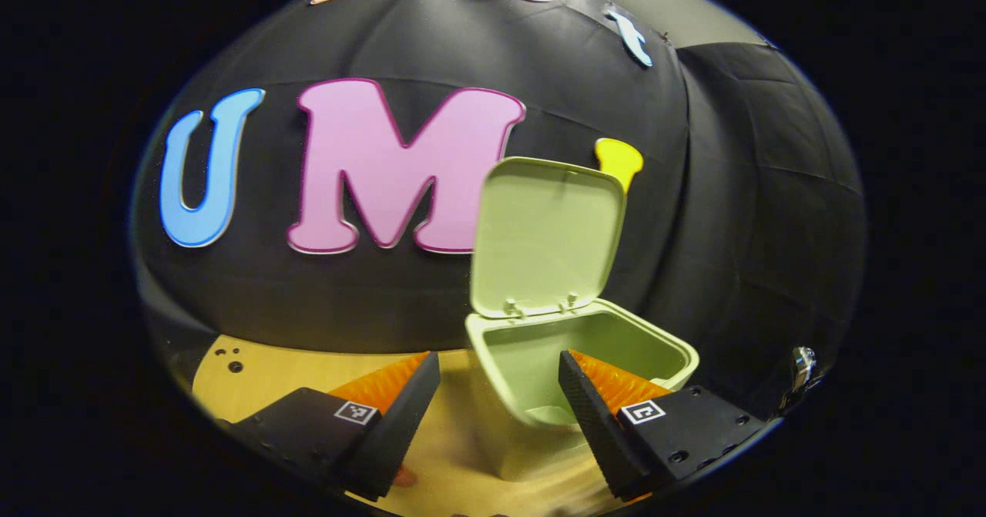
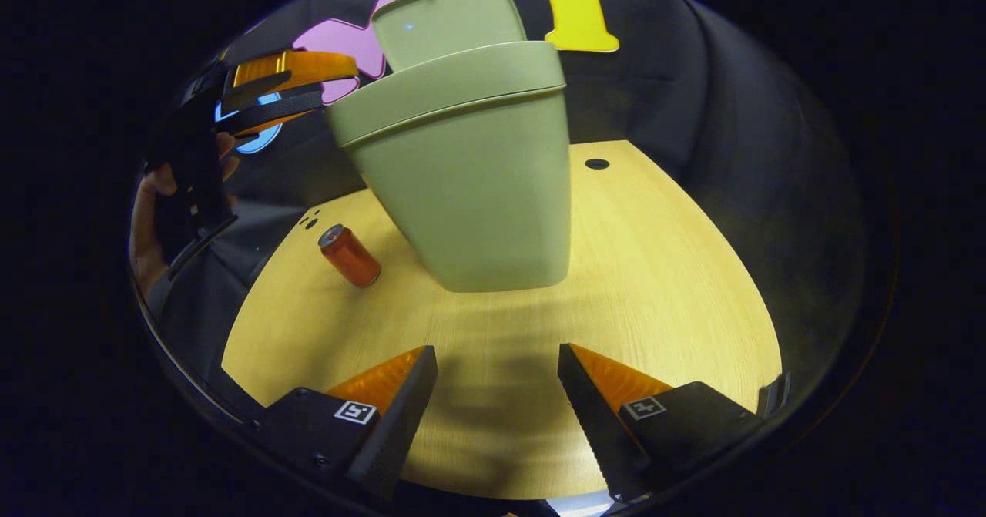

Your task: Press the lid of the desktop garbage bin to open it, pick up the crumpled paper on the desktop and throw it into the bin, then pick up the pop can on the desktop and drop it into the bin, and finally close the garbage bin lid.

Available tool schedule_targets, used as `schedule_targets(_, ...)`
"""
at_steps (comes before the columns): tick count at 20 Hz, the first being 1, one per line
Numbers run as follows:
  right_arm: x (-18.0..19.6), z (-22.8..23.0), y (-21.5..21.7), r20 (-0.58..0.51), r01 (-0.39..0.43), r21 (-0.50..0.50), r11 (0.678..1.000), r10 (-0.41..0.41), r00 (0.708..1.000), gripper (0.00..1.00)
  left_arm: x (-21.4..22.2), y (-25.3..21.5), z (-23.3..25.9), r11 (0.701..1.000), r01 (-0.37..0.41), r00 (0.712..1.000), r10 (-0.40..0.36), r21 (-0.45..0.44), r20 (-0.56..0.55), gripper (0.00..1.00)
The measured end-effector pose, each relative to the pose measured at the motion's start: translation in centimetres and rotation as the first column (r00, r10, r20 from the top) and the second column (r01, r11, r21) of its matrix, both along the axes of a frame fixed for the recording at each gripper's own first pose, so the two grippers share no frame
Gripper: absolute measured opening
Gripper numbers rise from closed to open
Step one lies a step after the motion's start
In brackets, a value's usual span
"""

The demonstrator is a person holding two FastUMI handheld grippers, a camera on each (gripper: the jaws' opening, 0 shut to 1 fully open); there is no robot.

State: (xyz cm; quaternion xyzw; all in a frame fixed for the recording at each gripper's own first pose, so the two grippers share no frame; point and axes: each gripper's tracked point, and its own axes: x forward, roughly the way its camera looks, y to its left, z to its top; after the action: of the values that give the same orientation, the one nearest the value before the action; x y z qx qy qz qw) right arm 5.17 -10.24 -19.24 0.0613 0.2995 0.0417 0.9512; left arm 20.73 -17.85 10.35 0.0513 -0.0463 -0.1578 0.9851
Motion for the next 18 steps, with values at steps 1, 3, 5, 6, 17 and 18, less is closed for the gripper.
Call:
schedule_targets(1,0.1,-0.1,0.7,-0.002,-0.020,-0.006,1.000,0.020,1.000,0.99,-0.3,1.8,-0.1,0.999,-0.037,0.999,0.037,-0.009,0.005,0.99)
schedule_targets(3,0.5,-0.1,2.1,0.001,-0.060,-0.024,0.998,0.061,0.998,0.99,-1.1,5.5,-1.0,0.993,-0.109,0.994,0.109,-0.039,-0.004,0.99)
schedule_targets(5,0.9,0.3,3.7,0.021,-0.102,-0.049,0.994,0.103,0.994,0.99,-2.0,9.4,-2.3,0.981,-0.184,0.983,0.183,-0.054,-0.023,0.99)
schedule_targets(6,1.3,0.7,4.6,0.038,-0.122,-0.067,0.990,0.124,0.992,0.99,-2.6,11.2,-3.1,0.973,-0.222,0.975,0.220,-0.057,-0.033,0.99)
schedule_targets(17,6.0,0.5,15.5,0.088,-0.265,-0.138,0.954,0.279,0.956,0.99,-10.3,25.3,-11.9,0.887,-0.455,0.881,0.435,-0.077,-0.188,0.99)
schedule_targets(18,6.7,0.3,16.5,0.090,-0.272,-0.139,0.952,0.286,0.954,0.99,-10.9,26.2,-12.6,0.879,-0.470,0.871,0.448,-0.079,-0.203,0.99)
